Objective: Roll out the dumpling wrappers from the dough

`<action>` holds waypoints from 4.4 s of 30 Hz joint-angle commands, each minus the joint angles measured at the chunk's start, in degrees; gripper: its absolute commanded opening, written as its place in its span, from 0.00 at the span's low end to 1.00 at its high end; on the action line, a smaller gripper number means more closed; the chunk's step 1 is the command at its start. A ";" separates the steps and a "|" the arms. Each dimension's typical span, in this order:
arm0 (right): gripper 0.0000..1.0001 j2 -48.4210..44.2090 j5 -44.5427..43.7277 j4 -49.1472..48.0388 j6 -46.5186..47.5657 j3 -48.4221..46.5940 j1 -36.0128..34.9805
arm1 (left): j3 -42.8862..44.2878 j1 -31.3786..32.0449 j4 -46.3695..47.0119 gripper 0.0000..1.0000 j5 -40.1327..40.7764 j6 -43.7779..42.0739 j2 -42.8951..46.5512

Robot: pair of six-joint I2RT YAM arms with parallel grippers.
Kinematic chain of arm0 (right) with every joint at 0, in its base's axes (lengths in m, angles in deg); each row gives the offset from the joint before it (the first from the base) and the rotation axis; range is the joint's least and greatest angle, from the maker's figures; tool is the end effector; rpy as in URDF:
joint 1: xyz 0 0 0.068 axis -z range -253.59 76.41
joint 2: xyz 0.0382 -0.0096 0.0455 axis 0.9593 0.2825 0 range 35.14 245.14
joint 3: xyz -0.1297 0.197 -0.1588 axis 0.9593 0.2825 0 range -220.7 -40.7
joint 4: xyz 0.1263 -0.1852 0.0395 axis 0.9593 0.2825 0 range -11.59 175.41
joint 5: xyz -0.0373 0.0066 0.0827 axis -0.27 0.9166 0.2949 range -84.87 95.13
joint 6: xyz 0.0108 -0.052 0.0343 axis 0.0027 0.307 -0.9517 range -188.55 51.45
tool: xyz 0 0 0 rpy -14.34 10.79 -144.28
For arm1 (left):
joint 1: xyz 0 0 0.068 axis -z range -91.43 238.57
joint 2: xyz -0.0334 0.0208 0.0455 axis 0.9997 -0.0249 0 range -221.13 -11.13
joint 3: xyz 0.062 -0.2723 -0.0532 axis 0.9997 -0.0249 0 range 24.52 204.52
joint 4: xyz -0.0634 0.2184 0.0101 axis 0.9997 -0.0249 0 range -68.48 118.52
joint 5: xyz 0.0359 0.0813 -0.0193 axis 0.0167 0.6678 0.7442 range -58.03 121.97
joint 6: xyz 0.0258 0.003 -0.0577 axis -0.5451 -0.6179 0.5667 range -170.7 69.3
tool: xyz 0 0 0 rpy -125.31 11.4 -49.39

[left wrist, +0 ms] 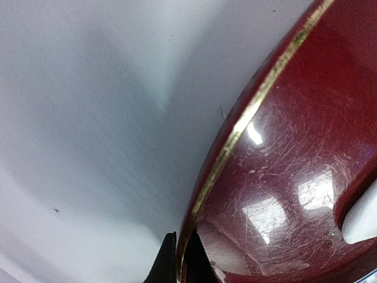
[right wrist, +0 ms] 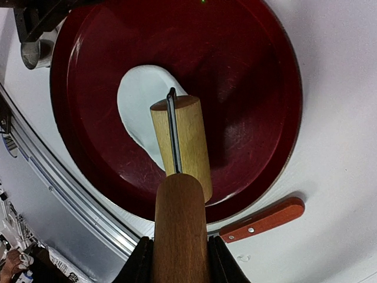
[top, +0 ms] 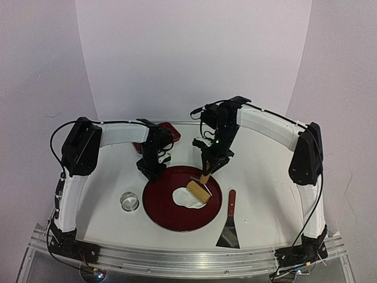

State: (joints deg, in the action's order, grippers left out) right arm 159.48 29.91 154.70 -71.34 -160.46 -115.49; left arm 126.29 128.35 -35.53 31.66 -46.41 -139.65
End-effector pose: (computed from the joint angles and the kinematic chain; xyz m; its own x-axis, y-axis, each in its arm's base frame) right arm 0.2893 0.2871 0.2678 -0.7659 -0.6279 -0.1384 -0.6193 0.6626 0.4211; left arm 0.3099 -0.2582 0.1664 -0.8141 0.5805 0.0144 0.5805 0.8142 -0.0045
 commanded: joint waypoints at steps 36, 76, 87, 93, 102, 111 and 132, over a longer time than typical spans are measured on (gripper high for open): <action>0.00 23.63 -4.92 -3.34 3.23 10.18 -2.75 | -0.56 1.18 4.82 0.00 13.70 5.45 -1.82; 0.00 -14.07 -11.11 -5.23 -10.89 5.23 -4.85 | 3.50 0.83 0.93 0.88 5.92 17.20 12.33; 0.00 -9.31 -21.10 -2.45 -12.79 -2.10 -4.79 | -12.79 1.33 4.10 0.63 -5.64 31.16 17.88; 0.00 -8.60 -21.07 -1.37 -11.66 -3.37 -4.79 | -14.36 1.47 5.28 0.57 -5.97 32.36 15.11; 0.00 -8.60 -21.38 0.66 -10.94 -3.73 -4.79 | -17.81 1.54 5.54 0.56 -4.95 32.27 12.87; 0.00 -9.13 -22.33 1.00 -10.67 -2.51 -4.82 | -21.57 1.49 9.22 0.39 -7.59 32.68 13.71; 0.00 -7.35 -7.85 1.21 -8.39 1.32 -5.10 | -10.62 -2.56 5.54 0.07 2.81 17.64 6.68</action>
State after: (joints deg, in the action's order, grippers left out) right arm 151.71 18.93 155.26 -79.58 -160.42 -120.29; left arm 112.39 128.07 -28.75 28.60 -25.66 -131.28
